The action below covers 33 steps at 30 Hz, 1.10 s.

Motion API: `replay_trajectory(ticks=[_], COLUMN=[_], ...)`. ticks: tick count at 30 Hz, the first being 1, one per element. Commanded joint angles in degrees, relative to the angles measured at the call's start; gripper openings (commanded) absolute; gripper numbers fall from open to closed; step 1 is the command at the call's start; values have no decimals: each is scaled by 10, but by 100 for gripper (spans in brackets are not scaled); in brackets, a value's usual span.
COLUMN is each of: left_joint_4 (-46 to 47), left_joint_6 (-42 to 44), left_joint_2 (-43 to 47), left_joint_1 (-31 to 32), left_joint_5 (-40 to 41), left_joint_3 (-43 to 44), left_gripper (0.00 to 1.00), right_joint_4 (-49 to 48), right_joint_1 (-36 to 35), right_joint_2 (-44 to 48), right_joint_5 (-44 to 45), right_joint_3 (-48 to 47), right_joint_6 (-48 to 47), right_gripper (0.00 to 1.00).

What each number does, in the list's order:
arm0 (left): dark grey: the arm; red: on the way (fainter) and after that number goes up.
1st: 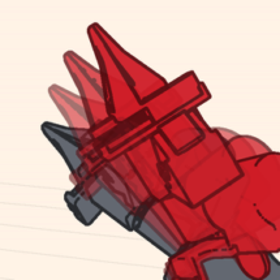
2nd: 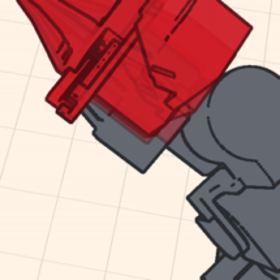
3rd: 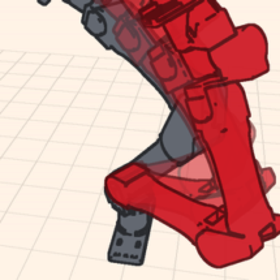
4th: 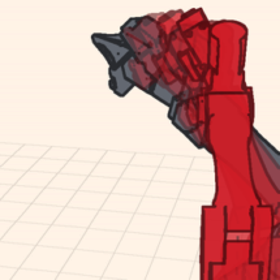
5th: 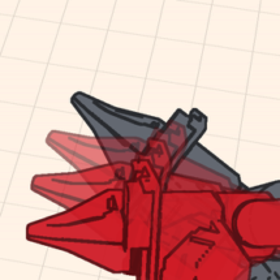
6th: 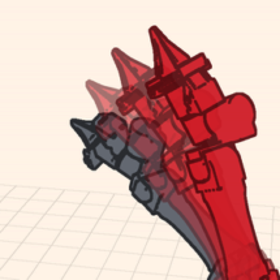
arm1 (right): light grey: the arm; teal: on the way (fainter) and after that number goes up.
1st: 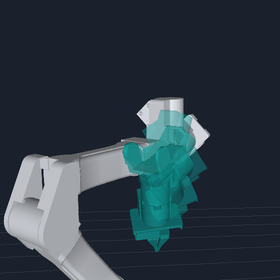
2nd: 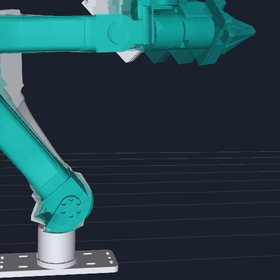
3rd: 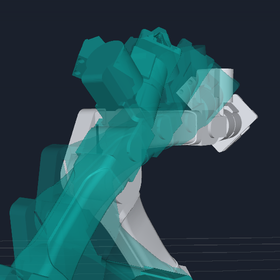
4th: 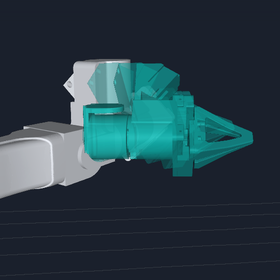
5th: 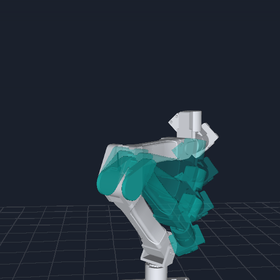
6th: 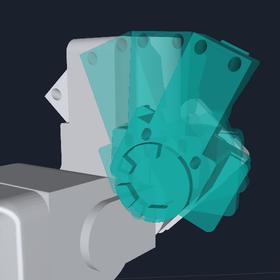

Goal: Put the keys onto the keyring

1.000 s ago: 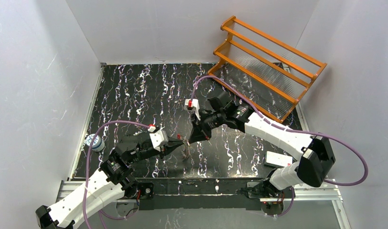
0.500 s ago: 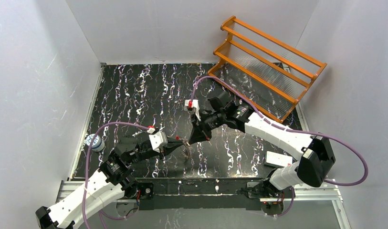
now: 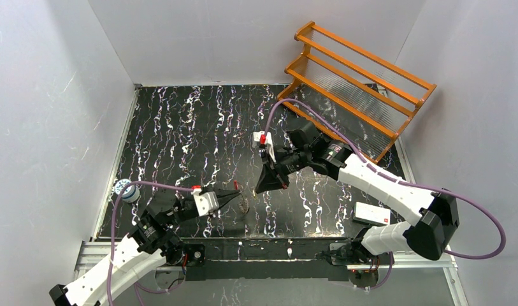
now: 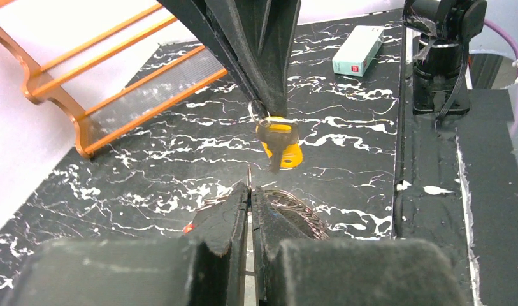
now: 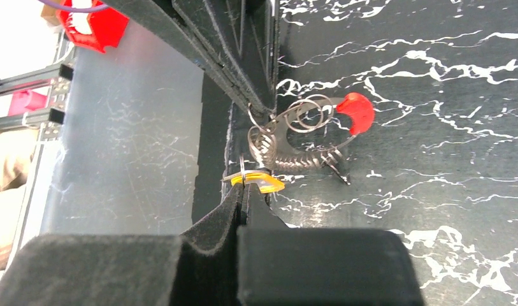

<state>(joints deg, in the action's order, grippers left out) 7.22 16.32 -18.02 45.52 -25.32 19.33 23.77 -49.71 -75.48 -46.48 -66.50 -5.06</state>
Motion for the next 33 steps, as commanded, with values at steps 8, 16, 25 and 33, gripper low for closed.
replay_trajectory(ticks=[8,16,25,33], left_joint_4=[14,15,15,15], left_joint_6=[79,73,66,61], left_joint_2=[27,22,15,16], left_joint_1=[1,2,2,2], left_joint_5=[-32,-37,-42,-43], left_joint_3=[-10,-9,-5,-4], left_gripper=[0,0,0,0], right_joint_4=[34,22,29,38], right_joint_1=[-11,-21,-21,-21], right_joint_2=[-44,-66,-85,-89], right_joint_5=[-79,-61,-48,-28], right_joint_3=[-55,-78,-85,-61], right_joint_6=[-21,-4,1,-8], right_gripper=[1,1,1,1])
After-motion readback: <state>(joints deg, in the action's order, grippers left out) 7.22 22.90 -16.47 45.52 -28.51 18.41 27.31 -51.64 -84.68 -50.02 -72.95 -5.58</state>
